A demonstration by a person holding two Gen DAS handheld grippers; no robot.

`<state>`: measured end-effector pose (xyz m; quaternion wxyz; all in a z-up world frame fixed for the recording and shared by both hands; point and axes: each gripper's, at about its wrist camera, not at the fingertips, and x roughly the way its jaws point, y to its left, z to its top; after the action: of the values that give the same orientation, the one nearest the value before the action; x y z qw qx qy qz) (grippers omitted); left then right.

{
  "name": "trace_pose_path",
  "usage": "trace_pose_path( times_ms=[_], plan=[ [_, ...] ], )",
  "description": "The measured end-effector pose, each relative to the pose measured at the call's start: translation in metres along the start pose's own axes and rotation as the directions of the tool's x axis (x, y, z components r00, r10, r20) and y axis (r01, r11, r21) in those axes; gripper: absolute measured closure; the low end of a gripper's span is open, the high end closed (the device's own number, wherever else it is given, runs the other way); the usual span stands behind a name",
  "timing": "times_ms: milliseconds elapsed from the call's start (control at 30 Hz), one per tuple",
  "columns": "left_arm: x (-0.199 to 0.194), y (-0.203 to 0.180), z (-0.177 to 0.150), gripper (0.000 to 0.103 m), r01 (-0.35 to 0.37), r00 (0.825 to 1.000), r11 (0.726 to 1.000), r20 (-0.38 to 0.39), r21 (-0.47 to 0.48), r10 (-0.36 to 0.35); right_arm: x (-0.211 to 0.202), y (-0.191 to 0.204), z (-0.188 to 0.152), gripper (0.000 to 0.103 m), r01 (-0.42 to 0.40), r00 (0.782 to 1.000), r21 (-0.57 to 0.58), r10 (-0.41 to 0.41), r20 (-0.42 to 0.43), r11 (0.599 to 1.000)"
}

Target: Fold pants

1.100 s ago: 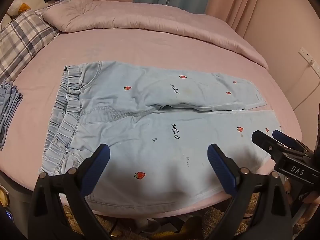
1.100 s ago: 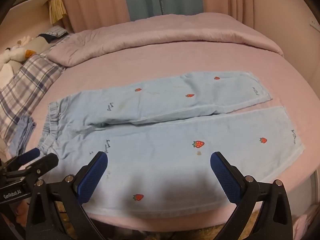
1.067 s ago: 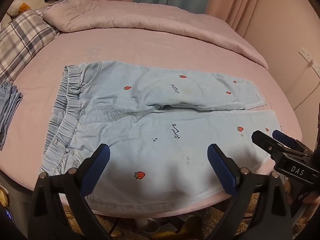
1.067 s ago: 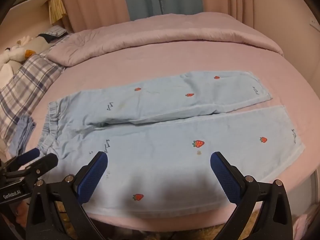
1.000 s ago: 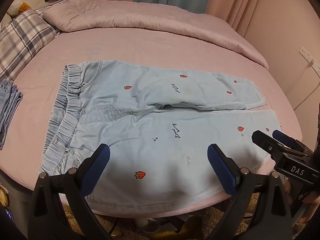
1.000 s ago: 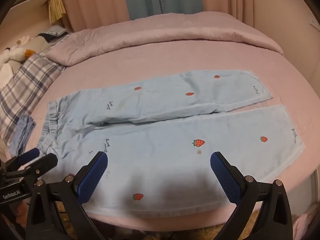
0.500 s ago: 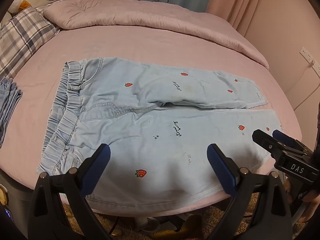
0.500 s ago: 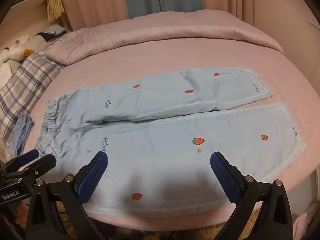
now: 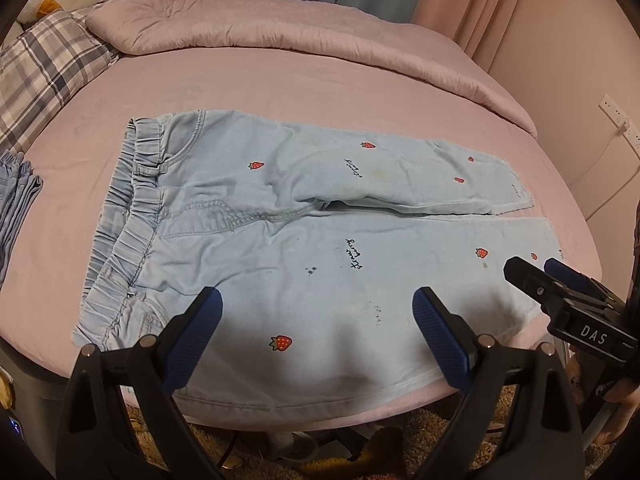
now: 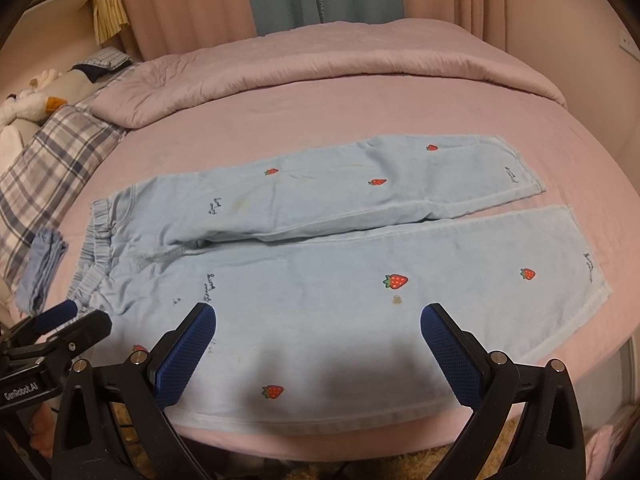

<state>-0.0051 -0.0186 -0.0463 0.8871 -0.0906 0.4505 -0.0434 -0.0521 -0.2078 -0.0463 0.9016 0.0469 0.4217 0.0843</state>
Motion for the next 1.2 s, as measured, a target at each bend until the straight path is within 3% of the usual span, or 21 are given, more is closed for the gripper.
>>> trace_pose_path(
  times_ms=[333,900,1200],
  plan=[
    [0.0,0.001,0.0,0.008,0.001,1.0,1.0,0.001,-0.002,-0.001,-0.002,-0.001,0.002,0.001,-0.031,0.999,0.035,0.031,-0.015,0.999],
    [0.002,0.005,0.0,0.008,0.019,1.0,1.0,-0.011,-0.016,-0.02,-0.002,0.0,0.003,0.001,0.018,1.0,0.015,-0.018,-0.011,1.0],
    [0.006,0.012,-0.002,0.013,0.028,0.999,0.999,-0.03,-0.036,-0.029,-0.002,-0.005,0.001,0.001,0.033,0.999,0.036,-0.033,-0.002,0.999]
  ],
)
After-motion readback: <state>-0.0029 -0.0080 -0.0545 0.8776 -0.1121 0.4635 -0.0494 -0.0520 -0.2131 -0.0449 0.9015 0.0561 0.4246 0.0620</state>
